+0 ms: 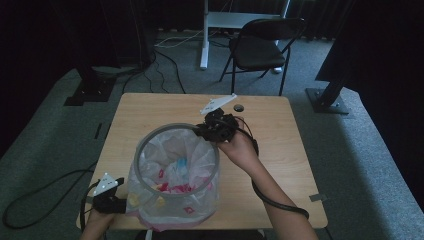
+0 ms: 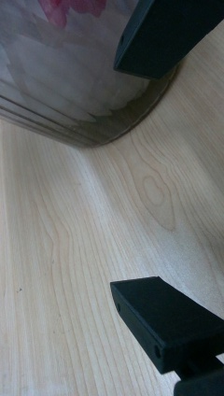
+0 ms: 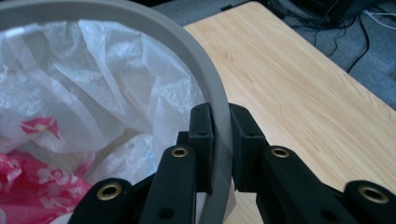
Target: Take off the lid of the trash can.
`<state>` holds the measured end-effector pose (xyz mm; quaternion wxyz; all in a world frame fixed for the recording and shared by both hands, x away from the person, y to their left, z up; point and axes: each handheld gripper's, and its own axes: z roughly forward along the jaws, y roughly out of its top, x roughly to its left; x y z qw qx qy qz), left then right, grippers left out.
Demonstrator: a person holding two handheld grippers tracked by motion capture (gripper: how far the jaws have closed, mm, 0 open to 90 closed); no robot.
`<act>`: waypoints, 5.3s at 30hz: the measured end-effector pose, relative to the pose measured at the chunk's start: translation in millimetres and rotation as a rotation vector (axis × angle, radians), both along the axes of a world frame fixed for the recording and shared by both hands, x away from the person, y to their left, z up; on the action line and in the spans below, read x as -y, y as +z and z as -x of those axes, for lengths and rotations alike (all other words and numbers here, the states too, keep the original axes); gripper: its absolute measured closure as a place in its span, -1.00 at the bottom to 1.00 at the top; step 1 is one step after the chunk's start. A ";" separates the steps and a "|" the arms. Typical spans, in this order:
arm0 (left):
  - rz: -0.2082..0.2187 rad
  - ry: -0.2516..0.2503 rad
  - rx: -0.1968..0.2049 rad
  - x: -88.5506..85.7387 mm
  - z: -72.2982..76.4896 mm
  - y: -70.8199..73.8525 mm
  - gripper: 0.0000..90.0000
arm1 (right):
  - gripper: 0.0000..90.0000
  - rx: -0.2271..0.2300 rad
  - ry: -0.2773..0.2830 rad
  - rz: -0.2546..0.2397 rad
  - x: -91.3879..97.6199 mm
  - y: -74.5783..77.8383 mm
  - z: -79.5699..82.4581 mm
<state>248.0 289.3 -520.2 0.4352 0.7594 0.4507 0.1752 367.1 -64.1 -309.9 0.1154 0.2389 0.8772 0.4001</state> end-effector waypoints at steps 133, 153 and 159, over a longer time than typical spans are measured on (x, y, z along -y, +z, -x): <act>0.025 0.022 -0.021 -3.4 -2.1 -2.1 -1.00 | 0.84 -0.376 -0.555 -0.216 256.4 -199.9 -15.7; 0.027 0.018 -0.025 -3.0 -2.1 -2.2 -1.00 | 0.77 -0.430 -0.576 -0.141 261.3 -222.2 -24.6; 0.026 0.019 -0.026 -2.7 -2.2 -2.3 -1.00 | 0.66 -0.410 -0.581 -0.127 262.8 -217.0 -21.9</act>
